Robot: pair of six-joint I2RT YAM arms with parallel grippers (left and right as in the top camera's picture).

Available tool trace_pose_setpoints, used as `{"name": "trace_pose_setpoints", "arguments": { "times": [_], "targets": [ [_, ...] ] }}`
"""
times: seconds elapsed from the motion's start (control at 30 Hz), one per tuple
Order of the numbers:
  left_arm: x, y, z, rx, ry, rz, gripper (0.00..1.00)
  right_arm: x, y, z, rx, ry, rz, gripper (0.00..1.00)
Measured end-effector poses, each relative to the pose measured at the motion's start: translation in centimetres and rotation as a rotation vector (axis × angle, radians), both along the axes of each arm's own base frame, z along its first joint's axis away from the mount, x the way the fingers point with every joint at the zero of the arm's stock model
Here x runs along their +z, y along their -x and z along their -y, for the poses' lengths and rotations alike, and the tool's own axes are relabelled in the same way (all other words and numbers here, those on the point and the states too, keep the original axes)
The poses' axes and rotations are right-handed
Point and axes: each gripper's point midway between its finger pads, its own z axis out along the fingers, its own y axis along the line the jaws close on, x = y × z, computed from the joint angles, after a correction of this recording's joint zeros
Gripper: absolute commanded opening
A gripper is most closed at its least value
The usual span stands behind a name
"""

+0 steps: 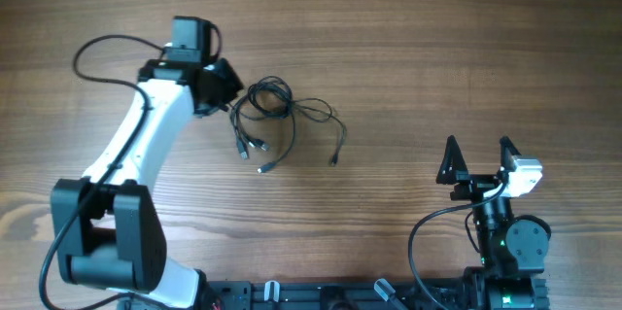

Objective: Untangle cables

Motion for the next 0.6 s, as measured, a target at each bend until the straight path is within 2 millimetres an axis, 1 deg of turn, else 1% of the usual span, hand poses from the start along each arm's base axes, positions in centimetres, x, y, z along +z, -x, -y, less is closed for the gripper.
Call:
{"name": "trace_pose_setpoints", "arguments": {
  "times": [0.07,0.13,0.3,0.4,0.43,0.5,0.53,0.6],
  "targets": [
    [-0.3,0.3,1.5,-0.042,-0.003,-0.007,0.13,0.0,0.0,0.0,0.0,0.0,0.0,1.0],
    [-0.7,0.6,2.5,-0.069,-0.002,-0.019,0.14,0.0,0.0,0.0,0.0,0.0,0.0,1.0],
    [-1.9,1.4,4.3,-0.126,-0.012,-0.059,0.24,0.0,0.0,0.0,0.0,0.0,0.0,1.0],
    [-2.0,1.7,4.9,-0.15,-0.015,-0.063,0.37,0.0,0.0,0.0,0.0,0.0,0.0,1.0],
    [-2.0,1.7,5.0,-0.149,-0.015,-0.063,0.46,0.0,0.0,0.0,0.0,0.0,0.0,1.0],
    [-2.0,1.7,4.9,-0.149,-0.014,-0.063,0.59,0.0,0.0,0.0,0.0,0.0,0.0,1.0],
    [-2.0,1.7,4.9,-0.149,-0.016,-0.063,0.68,0.0,0.0,0.0,0.0,0.0,0.0,1.0],
    [-2.0,1.6,4.8,-0.148,-0.021,-0.061,0.72,0.0,0.0,0.0,0.0,0.0,0.0,1.0]
  ]
}}
